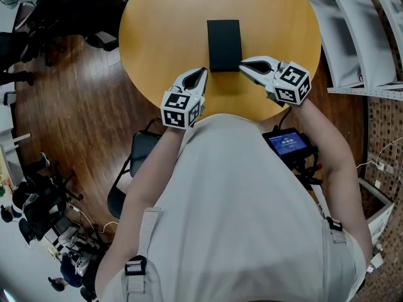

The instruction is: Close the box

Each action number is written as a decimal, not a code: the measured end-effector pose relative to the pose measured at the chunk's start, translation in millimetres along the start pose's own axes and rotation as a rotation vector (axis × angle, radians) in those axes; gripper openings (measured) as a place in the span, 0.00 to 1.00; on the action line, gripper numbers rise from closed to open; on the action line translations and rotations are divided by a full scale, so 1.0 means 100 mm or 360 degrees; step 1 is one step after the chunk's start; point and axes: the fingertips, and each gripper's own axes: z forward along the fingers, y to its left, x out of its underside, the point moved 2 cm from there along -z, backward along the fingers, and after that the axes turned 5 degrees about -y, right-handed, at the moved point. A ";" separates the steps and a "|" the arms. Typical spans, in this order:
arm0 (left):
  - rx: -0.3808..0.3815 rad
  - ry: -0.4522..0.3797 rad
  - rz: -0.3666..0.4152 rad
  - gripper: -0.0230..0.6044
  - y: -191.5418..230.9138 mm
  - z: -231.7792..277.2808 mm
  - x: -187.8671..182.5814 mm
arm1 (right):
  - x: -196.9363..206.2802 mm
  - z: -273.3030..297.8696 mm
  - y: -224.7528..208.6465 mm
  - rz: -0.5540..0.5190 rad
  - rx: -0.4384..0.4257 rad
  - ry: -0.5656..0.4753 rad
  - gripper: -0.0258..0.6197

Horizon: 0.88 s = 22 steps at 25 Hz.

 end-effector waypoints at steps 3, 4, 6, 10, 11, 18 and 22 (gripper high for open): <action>0.0006 -0.0001 0.0003 0.04 -0.01 0.01 -0.01 | -0.01 -0.01 -0.02 0.0003 0.0009 -0.0007 0.04; 0.0011 -0.0001 0.0003 0.04 -0.01 0.01 -0.01 | -0.02 -0.01 -0.02 0.0004 0.0010 -0.0006 0.04; 0.0022 0.0003 0.0002 0.04 -0.02 0.02 -0.01 | -0.03 -0.01 -0.02 0.0002 0.0009 -0.0001 0.04; 0.0036 0.0004 0.0009 0.04 -0.04 0.04 -0.02 | -0.05 0.00 -0.01 -0.0003 0.0004 0.0004 0.04; 0.0038 0.0001 0.0013 0.04 -0.04 0.04 -0.03 | -0.06 0.00 -0.01 -0.0005 0.0006 0.0003 0.04; 0.0038 0.0016 0.0022 0.04 -0.03 0.03 -0.03 | -0.03 0.02 0.01 0.0001 0.0002 0.0007 0.04; 0.0042 0.0020 0.0024 0.04 -0.03 0.03 -0.02 | -0.03 0.03 0.00 0.0002 -0.0003 0.0011 0.04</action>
